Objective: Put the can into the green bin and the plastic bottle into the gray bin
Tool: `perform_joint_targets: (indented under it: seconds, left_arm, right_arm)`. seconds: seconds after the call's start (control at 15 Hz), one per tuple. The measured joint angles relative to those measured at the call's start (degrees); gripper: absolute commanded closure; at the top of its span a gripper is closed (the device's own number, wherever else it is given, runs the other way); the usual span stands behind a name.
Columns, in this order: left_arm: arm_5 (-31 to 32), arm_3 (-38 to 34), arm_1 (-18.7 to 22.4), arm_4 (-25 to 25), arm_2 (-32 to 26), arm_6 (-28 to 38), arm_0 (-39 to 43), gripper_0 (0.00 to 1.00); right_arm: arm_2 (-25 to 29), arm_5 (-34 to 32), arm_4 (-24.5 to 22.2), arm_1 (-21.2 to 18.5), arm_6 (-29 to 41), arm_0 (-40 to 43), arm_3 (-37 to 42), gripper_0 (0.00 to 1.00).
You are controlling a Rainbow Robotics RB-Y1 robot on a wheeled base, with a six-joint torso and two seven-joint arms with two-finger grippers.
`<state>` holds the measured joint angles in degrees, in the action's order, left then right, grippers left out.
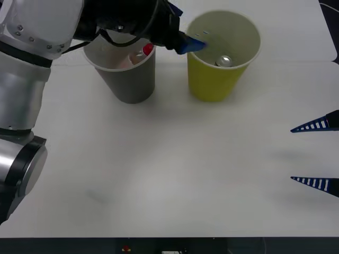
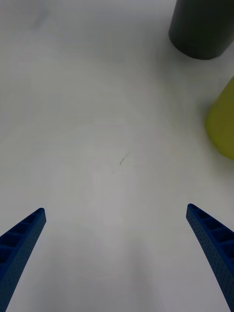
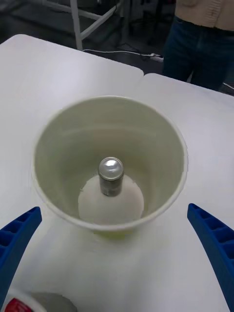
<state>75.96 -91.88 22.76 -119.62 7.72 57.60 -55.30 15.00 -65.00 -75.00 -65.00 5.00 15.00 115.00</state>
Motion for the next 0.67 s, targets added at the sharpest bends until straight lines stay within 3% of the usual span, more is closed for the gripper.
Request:
perform_joint_targets:
  seconds: [0.4, 0.67]
  left_arm:
    - [-0.09, -7.16, 6.5, 11.11, -4.02, -12.66, 10.03, 0.0]
    - [-0.68, -11.52, 10.55, 15.52, -5.43, -19.97, 16.07, 0.0]
  right_arm:
    - [0.0, 0.0, 0.0, 0.0, 0.0, 0.0, 0.0, 0.0]
    - [0.0, 0.0, 0.0, 0.0, 0.0, 0.0, 0.0, 0.0]
